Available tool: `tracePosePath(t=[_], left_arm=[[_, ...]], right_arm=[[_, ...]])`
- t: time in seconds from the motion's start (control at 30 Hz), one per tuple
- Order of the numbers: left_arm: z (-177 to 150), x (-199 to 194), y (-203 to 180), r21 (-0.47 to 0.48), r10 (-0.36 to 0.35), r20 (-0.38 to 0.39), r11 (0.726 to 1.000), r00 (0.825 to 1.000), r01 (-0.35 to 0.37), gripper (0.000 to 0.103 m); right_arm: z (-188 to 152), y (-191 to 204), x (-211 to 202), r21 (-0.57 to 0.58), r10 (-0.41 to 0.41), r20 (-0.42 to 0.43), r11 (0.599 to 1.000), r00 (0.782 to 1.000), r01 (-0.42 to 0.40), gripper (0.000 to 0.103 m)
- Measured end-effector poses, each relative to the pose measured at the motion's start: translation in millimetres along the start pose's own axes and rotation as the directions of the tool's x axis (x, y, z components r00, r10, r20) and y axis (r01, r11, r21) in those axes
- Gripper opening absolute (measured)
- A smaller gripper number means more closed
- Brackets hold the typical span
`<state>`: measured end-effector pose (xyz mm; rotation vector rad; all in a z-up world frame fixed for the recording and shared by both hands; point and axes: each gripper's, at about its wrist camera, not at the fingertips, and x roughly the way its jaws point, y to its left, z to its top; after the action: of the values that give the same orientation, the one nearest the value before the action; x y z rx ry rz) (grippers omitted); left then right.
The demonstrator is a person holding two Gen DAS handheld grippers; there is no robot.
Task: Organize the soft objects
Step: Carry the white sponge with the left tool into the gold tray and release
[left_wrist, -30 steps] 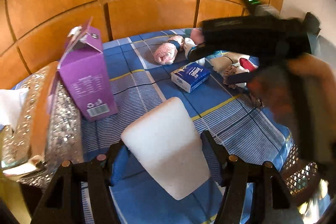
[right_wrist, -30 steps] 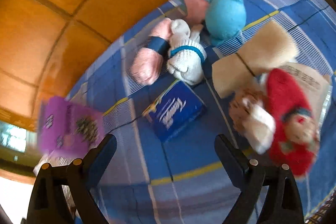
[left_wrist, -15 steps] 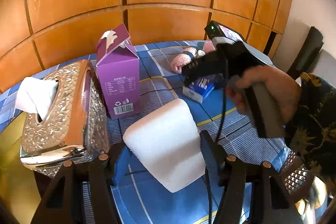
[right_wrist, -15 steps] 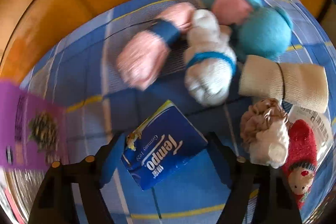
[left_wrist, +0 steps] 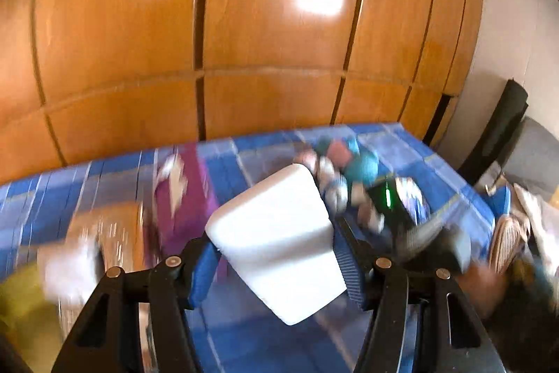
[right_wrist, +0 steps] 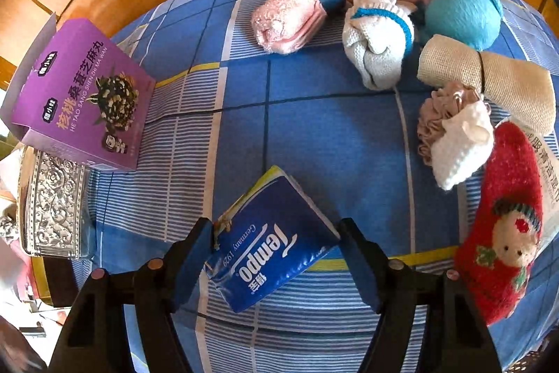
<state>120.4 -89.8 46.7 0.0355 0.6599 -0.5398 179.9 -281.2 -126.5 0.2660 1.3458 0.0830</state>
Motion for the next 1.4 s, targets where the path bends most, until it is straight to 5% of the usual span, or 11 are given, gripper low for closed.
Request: tracePosePath(t=[0.23,0.37,0.57,0.73,0.87,1.0,1.13,1.27,1.4], left_arm=[[77.2,23.3,36.2,-0.067,0.115,0.081,0.992,0.990,-0.110,0.061],[93.6,-2.4,94.3,-0.135,0.279,0.138,0.956,0.950,-0.261,0.061],[47.1,-66.5,187.4,-0.256,0.468,0.105,0.865,0.877,-0.431,0.062],[-39.6,-115.3,238.4,-0.348,0.545,0.016,0.789,0.838,-0.506,0.062],[-102.9,-131.6,254.9,-0.413,0.543,-0.064,0.749,0.837,-0.518,0.063],[-144.3,-121.5,258.1,-0.435,0.500,-0.143,0.744,0.854,-0.508,0.066],[-154.7,-98.8,253.4,-0.451,0.443,-0.158,0.762,0.882,-0.464,0.069],[-145.3,-89.5,246.9,-0.445,0.406,-0.130,0.791,0.905,-0.419,0.092],[-146.8,-93.8,243.1,-0.445,0.443,-0.114,0.778,0.890,-0.444,0.101]], right_arm=[[-18.2,-3.5,-8.3,-0.030,-0.001,0.012,1.000,1.000,0.001,0.077],[-19.3,1.5,-9.6,-0.051,-0.015,0.017,0.999,1.000,0.016,0.078],[-18.9,8.5,-7.3,-0.059,-0.027,0.019,0.998,0.999,0.028,0.078],[-22.0,20.1,-6.9,-0.090,-0.046,0.042,0.995,0.998,0.050,0.076],[-26.3,32.4,-9.8,-0.135,-0.077,0.079,0.987,0.994,0.087,0.076],[-31.5,47.0,-9.4,-0.178,-0.112,0.118,0.975,0.987,0.132,0.076],[-35.0,56.0,-8.8,-0.177,-0.127,0.134,0.973,0.983,0.150,0.076],[-36.2,60.1,-8.6,-0.179,-0.136,0.141,0.971,0.981,0.160,0.076],[-36.9,59.2,-11.5,-0.179,-0.137,0.140,0.971,0.981,0.161,0.076]])
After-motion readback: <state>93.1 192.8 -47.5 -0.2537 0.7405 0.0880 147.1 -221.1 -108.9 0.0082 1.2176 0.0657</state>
